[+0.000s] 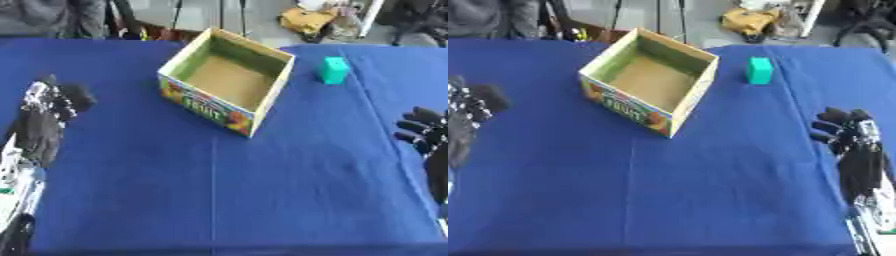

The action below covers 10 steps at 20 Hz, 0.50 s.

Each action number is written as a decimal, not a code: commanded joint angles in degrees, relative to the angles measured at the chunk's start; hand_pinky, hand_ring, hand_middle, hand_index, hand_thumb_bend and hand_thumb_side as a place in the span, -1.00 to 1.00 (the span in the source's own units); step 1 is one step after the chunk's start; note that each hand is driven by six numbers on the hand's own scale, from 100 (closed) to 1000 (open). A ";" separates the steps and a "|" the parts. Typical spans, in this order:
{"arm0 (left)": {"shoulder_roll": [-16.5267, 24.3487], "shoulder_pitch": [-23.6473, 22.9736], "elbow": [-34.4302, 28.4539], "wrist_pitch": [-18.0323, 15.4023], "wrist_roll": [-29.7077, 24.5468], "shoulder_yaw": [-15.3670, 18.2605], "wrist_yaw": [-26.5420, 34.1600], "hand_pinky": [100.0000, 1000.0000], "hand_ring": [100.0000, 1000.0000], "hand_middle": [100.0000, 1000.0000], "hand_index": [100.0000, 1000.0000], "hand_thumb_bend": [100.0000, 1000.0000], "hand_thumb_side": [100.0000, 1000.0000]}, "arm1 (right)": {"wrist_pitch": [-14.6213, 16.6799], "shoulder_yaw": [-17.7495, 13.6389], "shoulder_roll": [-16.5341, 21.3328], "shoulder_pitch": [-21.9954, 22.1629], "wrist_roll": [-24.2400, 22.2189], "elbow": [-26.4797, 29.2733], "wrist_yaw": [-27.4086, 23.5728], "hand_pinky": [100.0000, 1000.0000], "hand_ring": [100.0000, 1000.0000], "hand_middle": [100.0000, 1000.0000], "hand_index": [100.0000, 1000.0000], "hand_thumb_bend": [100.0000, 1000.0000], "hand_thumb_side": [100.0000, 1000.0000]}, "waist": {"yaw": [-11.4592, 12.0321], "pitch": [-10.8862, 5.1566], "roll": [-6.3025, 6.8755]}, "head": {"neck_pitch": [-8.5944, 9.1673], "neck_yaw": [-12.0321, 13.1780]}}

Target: Pick up objects on the table and place them in the box.

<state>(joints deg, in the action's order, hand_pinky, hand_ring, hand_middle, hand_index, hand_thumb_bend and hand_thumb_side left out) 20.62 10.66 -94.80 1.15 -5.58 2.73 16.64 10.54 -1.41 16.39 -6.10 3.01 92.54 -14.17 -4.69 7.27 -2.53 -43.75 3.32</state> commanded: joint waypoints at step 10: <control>0.65 0.58 -1.20 -0.02 -0.17 0.10 0.13 0.68 0.30 0.06 0.28 -0.18 1.00 | 0.13 -0.47 1.38 -0.92 -0.06 0.66 -0.06 0.39 0.44 0.36 0.55 -1.00 1.00 | 0.17 -0.61 0.08 | -0.23 -0.14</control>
<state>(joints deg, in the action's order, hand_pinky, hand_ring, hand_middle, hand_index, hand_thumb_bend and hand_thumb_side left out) 20.61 10.66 -94.81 1.16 -5.59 2.72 16.64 10.56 -1.41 16.40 -6.25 2.99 92.54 -14.17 -4.57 7.27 -2.56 -43.75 3.32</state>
